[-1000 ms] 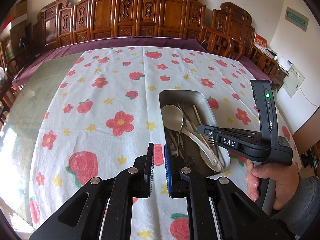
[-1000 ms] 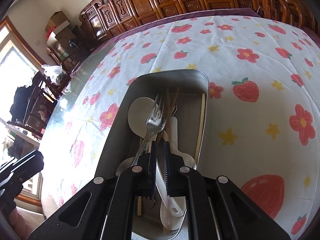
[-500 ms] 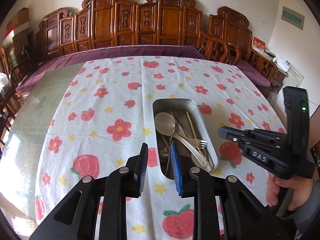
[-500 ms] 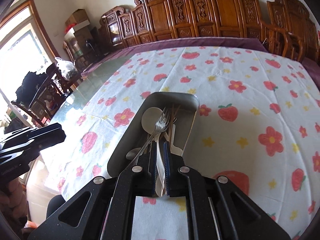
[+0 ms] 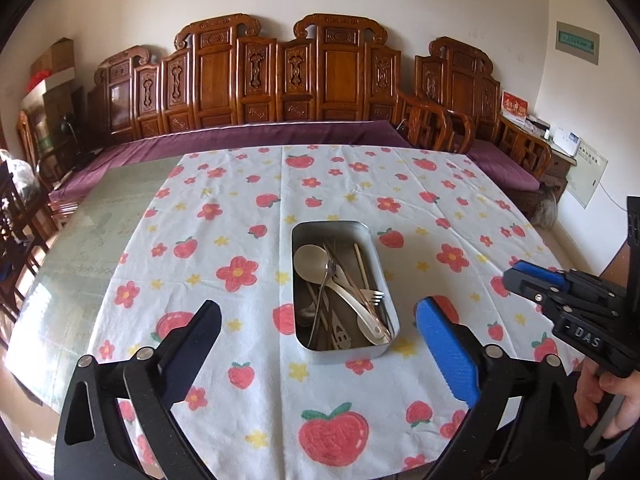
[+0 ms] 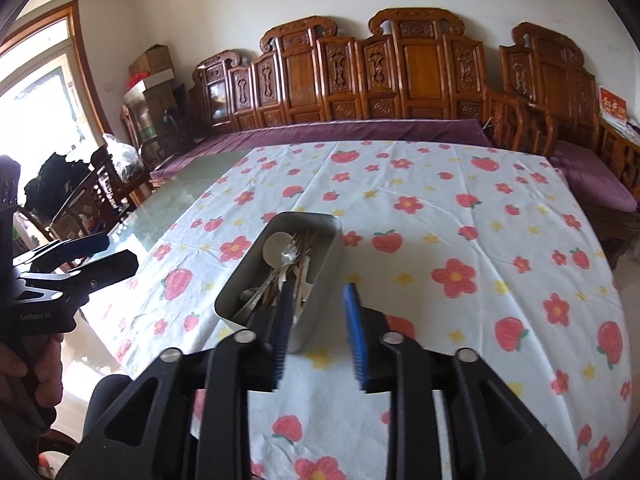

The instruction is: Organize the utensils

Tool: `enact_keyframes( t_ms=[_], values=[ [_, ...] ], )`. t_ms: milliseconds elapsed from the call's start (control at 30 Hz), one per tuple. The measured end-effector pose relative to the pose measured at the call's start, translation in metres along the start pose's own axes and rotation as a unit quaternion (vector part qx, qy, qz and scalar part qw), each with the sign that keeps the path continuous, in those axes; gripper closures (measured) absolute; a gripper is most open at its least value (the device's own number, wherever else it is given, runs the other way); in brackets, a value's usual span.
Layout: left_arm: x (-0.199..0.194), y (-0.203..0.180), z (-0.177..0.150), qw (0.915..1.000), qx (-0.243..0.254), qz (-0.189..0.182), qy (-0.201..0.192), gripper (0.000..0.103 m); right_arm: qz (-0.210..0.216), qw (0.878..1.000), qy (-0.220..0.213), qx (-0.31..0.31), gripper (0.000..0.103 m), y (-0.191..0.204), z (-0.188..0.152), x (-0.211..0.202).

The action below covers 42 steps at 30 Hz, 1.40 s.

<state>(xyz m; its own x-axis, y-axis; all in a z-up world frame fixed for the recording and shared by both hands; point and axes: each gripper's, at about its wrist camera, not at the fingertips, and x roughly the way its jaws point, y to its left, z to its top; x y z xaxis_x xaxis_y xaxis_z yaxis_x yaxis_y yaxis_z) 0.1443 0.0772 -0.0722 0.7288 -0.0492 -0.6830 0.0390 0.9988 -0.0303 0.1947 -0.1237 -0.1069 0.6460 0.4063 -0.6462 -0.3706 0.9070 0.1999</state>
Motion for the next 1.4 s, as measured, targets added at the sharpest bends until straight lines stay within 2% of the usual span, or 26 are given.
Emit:
enact_keyframes(
  t_ms=[67,100,167,267,333,567,967,1167,1400],
  values=[
    [-0.006,-0.005,-0.003,1.0,0.0,0.0,-0.001,0.008,-0.011,1.0,-0.008,0.006,0.048,-0.007,-0.006,-0.014],
    [-0.009,-0.008,-0.006,1.0,0.002,0.0,-0.002,0.008,-0.018,1.0,-0.012,0.007,0.044,-0.008,-0.009,-0.02],
    [-0.016,-0.015,-0.011,1.0,0.006,0.004,-0.004,0.008,-0.034,0.999,-0.021,0.007,0.025,-0.013,-0.015,-0.035],
    [-0.027,-0.024,-0.019,0.9999,0.007,0.005,-0.008,0.008,-0.052,0.998,-0.034,0.007,0.008,-0.019,-0.024,-0.055],
    [-0.035,-0.031,-0.025,0.9999,0.006,0.004,-0.011,0.008,-0.064,0.997,-0.041,0.007,0.003,-0.022,-0.031,-0.068],
    [-0.063,-0.046,-0.032,0.9995,0.003,-0.001,-0.032,0.008,-0.089,0.994,-0.063,0.006,0.003,-0.028,-0.045,-0.111],
    [-0.133,-0.066,-0.007,0.9953,0.014,-0.004,-0.096,0.008,-0.101,0.983,-0.153,-0.018,0.003,-0.004,-0.019,-0.194],
    [-0.155,-0.073,-0.005,0.9926,0.017,-0.001,-0.12,0.008,-0.102,0.979,-0.175,-0.021,0.003,0.003,-0.014,-0.215],
    [-0.161,-0.072,-0.006,0.9917,0.015,0.007,-0.127,0.008,-0.102,0.979,-0.176,-0.017,0.003,0.004,-0.014,-0.219]
  ],
)
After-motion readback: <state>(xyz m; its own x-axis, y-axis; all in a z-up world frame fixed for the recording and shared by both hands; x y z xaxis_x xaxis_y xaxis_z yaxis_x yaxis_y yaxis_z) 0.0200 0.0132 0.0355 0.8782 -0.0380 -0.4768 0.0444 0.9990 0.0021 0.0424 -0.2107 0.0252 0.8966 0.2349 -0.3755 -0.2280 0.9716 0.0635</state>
